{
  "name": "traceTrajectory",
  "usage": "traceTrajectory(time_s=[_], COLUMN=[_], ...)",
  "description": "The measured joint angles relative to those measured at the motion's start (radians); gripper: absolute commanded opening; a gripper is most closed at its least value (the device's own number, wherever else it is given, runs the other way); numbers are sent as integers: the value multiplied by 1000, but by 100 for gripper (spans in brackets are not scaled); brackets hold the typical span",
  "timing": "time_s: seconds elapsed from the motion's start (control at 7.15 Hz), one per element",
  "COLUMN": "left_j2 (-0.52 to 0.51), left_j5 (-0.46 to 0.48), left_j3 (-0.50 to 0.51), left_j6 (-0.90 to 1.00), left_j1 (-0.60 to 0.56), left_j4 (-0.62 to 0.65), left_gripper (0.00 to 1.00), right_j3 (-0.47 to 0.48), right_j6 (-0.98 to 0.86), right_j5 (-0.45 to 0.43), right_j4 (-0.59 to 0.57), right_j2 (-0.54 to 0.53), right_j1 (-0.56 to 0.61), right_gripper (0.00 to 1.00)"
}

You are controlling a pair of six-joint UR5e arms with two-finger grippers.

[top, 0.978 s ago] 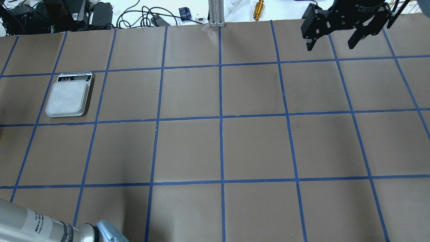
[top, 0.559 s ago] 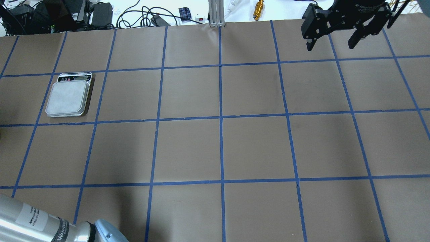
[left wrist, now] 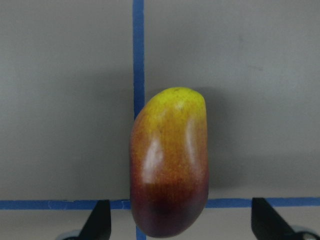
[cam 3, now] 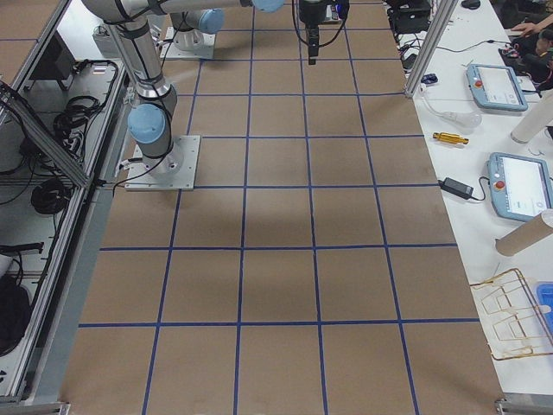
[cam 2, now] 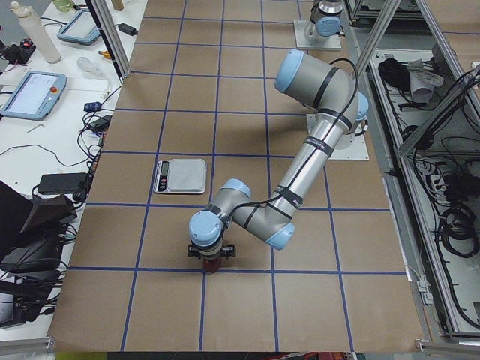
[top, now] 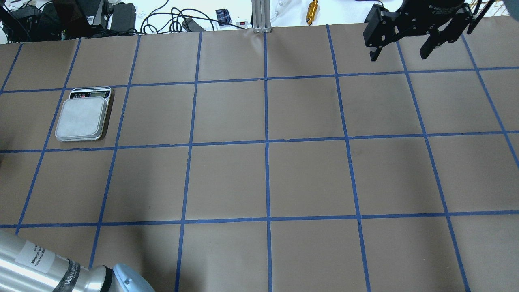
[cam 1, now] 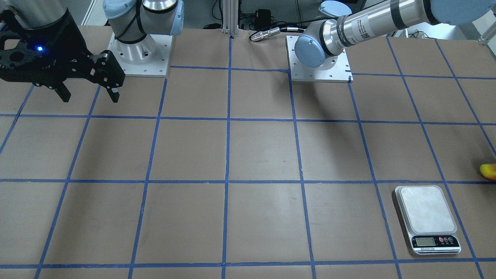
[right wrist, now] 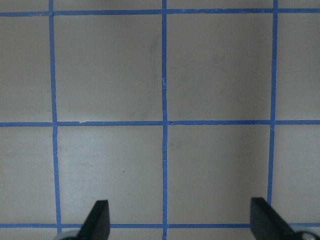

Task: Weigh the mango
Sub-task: 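Close the left gripper on the mango and lift it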

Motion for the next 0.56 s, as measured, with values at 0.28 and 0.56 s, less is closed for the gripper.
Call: traceTrajectory(time_s=[0.28,0.56], left_j2=[-36,-61], left_j5=[-16,-21], left_j3=[-5,-15], left_j6=[9,20], left_j1=[1,1], left_j4=[28,60], left_gripper=[100,100], right_j3=[0,0], right_j6=[0,0], right_j5=[0,0], right_j4=[0,0], right_j2=[-1,-1], right_j1=[0,-1], right_gripper=[100,100])
